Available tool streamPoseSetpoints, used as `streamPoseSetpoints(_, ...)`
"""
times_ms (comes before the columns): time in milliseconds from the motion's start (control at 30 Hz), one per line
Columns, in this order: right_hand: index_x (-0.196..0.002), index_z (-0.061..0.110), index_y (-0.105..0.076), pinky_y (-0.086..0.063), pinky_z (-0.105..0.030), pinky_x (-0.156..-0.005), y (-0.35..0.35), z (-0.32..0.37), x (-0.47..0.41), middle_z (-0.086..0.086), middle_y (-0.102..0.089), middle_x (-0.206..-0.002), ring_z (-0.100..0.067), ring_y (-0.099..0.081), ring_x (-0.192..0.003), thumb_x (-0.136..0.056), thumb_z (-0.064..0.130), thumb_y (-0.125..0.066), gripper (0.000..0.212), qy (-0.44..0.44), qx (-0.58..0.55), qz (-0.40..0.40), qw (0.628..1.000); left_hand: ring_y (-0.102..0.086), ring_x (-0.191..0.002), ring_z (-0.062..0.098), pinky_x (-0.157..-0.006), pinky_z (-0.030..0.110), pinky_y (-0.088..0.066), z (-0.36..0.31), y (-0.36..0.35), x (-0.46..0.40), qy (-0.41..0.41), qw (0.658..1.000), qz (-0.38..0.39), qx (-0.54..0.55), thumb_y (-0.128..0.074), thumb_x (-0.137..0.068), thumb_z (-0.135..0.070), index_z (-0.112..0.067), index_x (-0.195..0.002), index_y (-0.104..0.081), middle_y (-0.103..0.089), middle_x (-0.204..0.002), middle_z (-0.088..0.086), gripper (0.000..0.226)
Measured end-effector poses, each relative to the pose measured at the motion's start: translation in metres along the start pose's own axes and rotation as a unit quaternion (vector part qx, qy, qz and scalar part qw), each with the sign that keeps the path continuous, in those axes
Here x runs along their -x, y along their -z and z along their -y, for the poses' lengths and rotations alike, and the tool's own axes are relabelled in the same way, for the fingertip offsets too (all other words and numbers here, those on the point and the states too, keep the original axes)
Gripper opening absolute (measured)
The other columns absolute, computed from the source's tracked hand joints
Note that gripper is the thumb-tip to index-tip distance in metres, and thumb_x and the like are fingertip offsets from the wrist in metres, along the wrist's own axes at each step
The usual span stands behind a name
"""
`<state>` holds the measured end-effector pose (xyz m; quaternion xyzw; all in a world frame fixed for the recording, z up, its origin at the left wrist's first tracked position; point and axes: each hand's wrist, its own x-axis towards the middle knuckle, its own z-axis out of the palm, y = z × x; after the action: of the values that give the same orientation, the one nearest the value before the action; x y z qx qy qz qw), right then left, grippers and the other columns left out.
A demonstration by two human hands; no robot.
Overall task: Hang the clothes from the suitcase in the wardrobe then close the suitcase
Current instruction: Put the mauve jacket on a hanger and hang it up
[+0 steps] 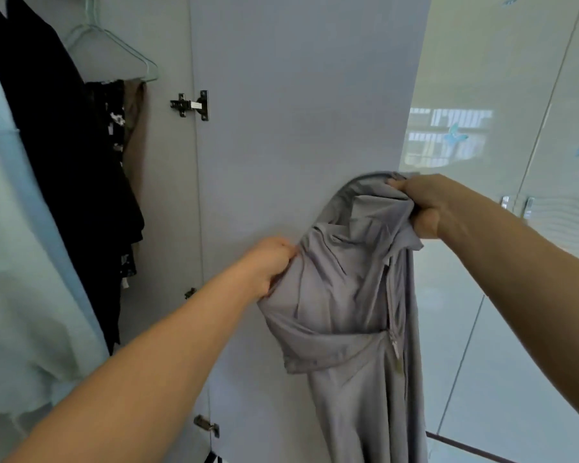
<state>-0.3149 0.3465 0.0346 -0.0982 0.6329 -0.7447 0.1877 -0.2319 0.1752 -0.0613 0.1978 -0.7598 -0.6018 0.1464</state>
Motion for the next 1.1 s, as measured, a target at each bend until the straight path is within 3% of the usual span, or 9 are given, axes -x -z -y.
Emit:
streamPoseSetpoints(67,-0.067,0.015,-0.042,-0.050,-0.026,-0.042,-0.006,-0.005,-0.002,-0.003,-0.042,-0.068,-0.015,-0.041,-0.056,-0.097,0.003,-0.041,0.032,-0.035,-0.047,0.001,0.998,-0.059,-0.081,0.024,-0.074,0.032,-0.052,-0.001,0.007,-0.001,-0.084,0.980,-0.087,-0.158,-0.054,-0.092,-0.015,-0.013,-0.091,-0.060,-0.062,-0.090,0.014,0.007)
streamPoseSetpoints(167,-0.069,0.010,-0.045,-0.049,-0.026,-0.038,-0.030,-0.004,0.001,-0.004,-0.047,-0.066,-0.015,-0.047,-0.056,-0.099,0.007,-0.040,0.031,-0.041,-0.080,0.006,0.996,-0.060,-0.093,0.028,-0.078,0.032,-0.046,-0.006,0.002,0.019,-0.167,0.948,-0.086,-0.256,-0.050,-0.095,-0.039,-0.007,-0.095,-0.063,-0.065,-0.098,0.012,0.034)
streamPoseSetpoints(400,-0.064,0.018,-0.034,-0.043,-0.018,-0.043,-0.084,0.006,0.011,0.000,-0.031,-0.059,-0.012,-0.031,-0.051,-0.099,0.005,-0.031,0.038,-0.027,-0.190,0.089,0.977,-0.057,-0.108,0.011,-0.096,0.027,-0.046,0.025,0.028,0.031,-0.055,0.955,0.236,-0.168,-0.053,-0.093,-0.040,-0.019,-0.124,-0.057,-0.062,-0.116,-0.005,0.037)
streamPoseSetpoints(500,-0.066,0.022,-0.033,-0.036,-0.025,-0.049,-0.098,0.008,0.004,-0.004,-0.028,-0.065,-0.015,-0.029,-0.054,-0.098,0.006,-0.031,0.036,-0.014,-0.187,0.088,0.978,-0.060,-0.098,0.017,-0.096,0.030,-0.048,0.033,0.054,0.031,-0.031,0.952,0.290,-0.093,-0.053,-0.095,-0.025,-0.011,-0.112,-0.060,-0.065,-0.106,0.004,0.023)
streamPoseSetpoints(600,-0.068,0.016,-0.039,-0.041,-0.027,-0.053,-0.112,0.001,0.001,-0.004,-0.036,-0.065,-0.014,-0.038,-0.054,-0.101,0.016,-0.037,0.033,0.007,-0.133,0.062,0.989,-0.062,-0.087,0.022,-0.084,0.035,-0.053,0.027,0.079,0.027,-0.048,0.983,0.168,-0.060,-0.050,-0.098,-0.021,-0.008,-0.100,-0.062,-0.066,-0.098,0.012,0.018)
streamPoseSetpoints(700,-0.085,0.003,-0.059,-0.052,-0.027,-0.052,-0.111,-0.014,0.005,-0.009,-0.058,-0.071,-0.016,-0.059,-0.052,-0.096,0.033,-0.052,0.033,0.052,0.106,0.045,0.992,-0.064,-0.090,0.023,-0.073,0.030,-0.051,0.012,0.116,0.021,-0.086,0.995,-0.034,-0.029,-0.049,-0.098,-0.024,-0.008,-0.103,-0.066,-0.070,-0.102,0.013,0.024)
streamPoseSetpoints(833,-0.105,0.013,-0.069,-0.058,-0.036,-0.069,-0.124,-0.032,0.022,-0.012,-0.074,-0.096,-0.027,-0.072,-0.084,-0.067,0.049,-0.075,0.053,-0.026,0.353,0.266,0.897,-0.054,-0.075,0.015,-0.062,0.019,-0.040,-0.031,0.155,0.027,-0.177,0.964,-0.188,-0.072,-0.049,-0.096,-0.022,-0.006,-0.090,-0.065,-0.064,-0.081,0.005,0.023)
streamPoseSetpoints(933,-0.092,0.006,-0.072,-0.055,-0.038,-0.078,-0.159,-0.043,0.024,-0.015,-0.073,-0.089,-0.031,-0.070,-0.087,-0.061,0.028,-0.087,0.041,0.010,0.492,0.245,0.835,-0.049,-0.074,0.025,-0.055,0.027,-0.029,-0.067,0.168,0.037,-0.241,0.927,-0.241,-0.156,-0.051,-0.095,-0.021,-0.003,-0.075,-0.062,-0.058,-0.076,0.018,0.029)
streamPoseSetpoints(1100,-0.095,-0.007,-0.062,-0.054,-0.046,-0.072,-0.194,-0.026,0.019,-0.021,-0.069,-0.075,-0.034,-0.063,-0.076,-0.086,0.016,-0.068,0.026,0.032,0.287,0.117,0.950,-0.037,-0.062,0.020,-0.050,0.027,-0.024,-0.105,0.217,0.053,-0.278,0.872,-0.285,-0.284,-0.055,-0.094,-0.026,-0.015,-0.051,-0.035,-0.037,-0.055,0.000,0.048)
